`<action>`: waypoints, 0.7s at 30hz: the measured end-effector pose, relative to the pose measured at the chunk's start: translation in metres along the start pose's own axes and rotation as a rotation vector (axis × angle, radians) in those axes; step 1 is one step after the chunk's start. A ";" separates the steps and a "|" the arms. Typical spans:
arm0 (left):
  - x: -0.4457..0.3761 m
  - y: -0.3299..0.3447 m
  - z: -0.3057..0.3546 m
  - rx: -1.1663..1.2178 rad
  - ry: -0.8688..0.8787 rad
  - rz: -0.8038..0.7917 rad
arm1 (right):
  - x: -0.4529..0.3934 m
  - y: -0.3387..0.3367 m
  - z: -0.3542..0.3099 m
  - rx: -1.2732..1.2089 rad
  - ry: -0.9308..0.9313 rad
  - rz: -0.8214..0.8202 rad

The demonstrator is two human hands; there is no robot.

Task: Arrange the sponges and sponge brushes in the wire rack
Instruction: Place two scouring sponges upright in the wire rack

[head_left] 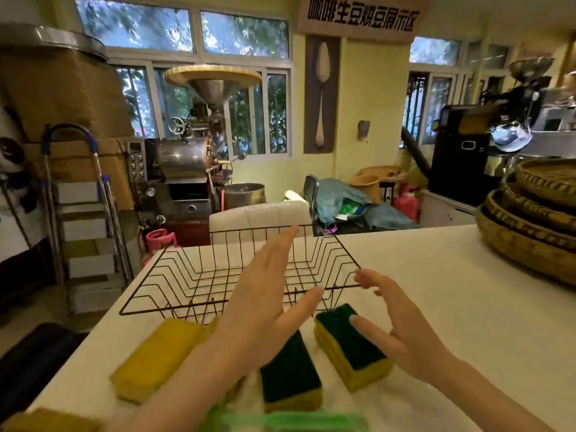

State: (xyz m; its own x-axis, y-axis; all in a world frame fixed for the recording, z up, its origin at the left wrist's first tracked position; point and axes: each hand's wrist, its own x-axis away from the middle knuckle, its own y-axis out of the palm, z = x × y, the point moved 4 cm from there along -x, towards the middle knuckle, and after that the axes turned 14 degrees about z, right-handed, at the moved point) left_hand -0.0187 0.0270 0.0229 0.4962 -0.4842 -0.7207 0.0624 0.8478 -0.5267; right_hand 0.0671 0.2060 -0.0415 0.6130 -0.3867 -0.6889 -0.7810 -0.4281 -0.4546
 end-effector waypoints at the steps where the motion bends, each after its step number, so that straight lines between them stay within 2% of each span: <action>1: 0.006 0.004 0.000 -0.022 -0.011 -0.056 | 0.004 0.001 0.001 -0.010 0.025 -0.045; 3: 0.019 0.016 -0.005 -0.077 -0.024 -0.091 | 0.009 0.006 0.006 0.007 0.050 -0.119; 8: 0.046 0.033 -0.016 -0.134 -0.095 -0.184 | 0.015 0.014 0.002 0.064 -0.052 -0.214; 13: 0.049 0.042 -0.026 -0.325 -0.133 -0.457 | 0.020 0.018 0.006 0.111 -0.039 -0.330; 18: 0.044 0.042 -0.027 -0.363 -0.102 -0.650 | 0.018 0.018 0.007 0.101 -0.027 -0.407; 21: 0.039 0.039 -0.028 -0.323 -0.096 -0.732 | 0.020 0.017 0.006 0.026 0.073 -0.501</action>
State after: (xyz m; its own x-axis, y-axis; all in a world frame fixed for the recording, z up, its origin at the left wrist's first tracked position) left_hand -0.0214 0.0349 -0.0381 0.4996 -0.8595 -0.1079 0.1543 0.2109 -0.9652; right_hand 0.0652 0.1958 -0.0660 0.9191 -0.1955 -0.3422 -0.3913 -0.5556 -0.7336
